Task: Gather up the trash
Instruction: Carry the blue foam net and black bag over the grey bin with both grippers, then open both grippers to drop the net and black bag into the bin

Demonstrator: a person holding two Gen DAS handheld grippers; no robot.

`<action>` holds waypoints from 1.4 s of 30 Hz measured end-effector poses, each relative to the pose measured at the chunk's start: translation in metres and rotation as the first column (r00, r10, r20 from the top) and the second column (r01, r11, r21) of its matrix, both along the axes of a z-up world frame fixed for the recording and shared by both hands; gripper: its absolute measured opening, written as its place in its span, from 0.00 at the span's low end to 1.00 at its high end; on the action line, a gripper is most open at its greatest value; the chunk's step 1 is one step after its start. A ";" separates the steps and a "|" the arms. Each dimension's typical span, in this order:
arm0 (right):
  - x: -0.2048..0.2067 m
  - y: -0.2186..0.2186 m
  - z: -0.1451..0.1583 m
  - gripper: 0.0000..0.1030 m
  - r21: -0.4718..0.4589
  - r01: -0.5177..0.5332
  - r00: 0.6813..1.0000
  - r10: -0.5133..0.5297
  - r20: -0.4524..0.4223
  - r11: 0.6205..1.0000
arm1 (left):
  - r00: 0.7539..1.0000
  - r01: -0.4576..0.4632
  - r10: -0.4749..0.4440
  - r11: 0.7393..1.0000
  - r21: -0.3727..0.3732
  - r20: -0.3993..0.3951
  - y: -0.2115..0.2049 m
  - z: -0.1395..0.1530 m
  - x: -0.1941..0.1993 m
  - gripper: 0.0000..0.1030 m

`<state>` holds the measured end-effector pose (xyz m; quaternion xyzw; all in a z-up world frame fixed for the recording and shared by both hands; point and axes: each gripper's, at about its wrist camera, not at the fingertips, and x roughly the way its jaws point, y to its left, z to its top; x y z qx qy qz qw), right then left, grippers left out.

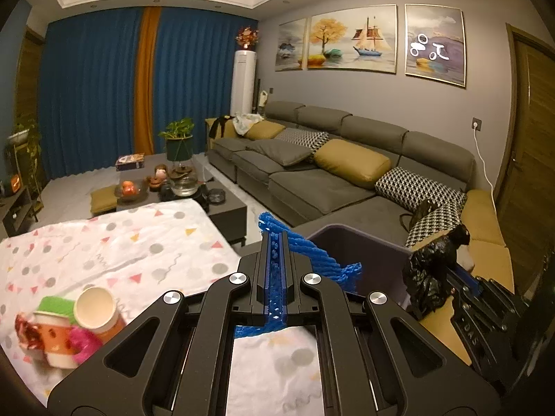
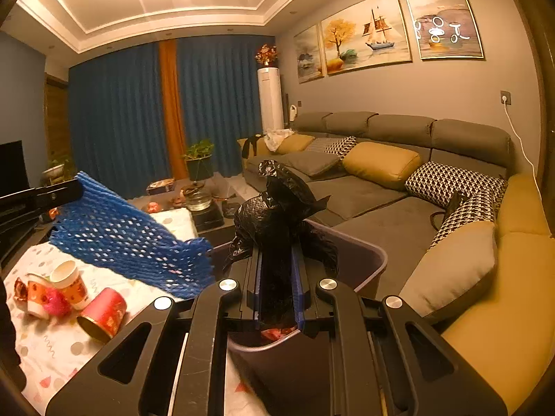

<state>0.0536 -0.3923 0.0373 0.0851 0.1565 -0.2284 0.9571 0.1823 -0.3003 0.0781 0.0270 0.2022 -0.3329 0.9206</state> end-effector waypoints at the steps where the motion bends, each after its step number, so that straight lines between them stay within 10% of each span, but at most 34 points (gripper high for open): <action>1: 0.002 -0.002 -0.001 0.15 0.001 0.003 1.000 -0.003 -0.003 1.000 | 1.000 0.002 -0.002 1.000 0.000 -0.001 -0.005 -0.001 0.002 0.03; 42: 0.040 -0.030 -0.017 0.29 0.043 -0.014 0.998 0.017 -0.068 0.999 | 0.993 0.050 -0.044 0.997 0.058 -0.113 -0.091 -0.044 0.044 0.04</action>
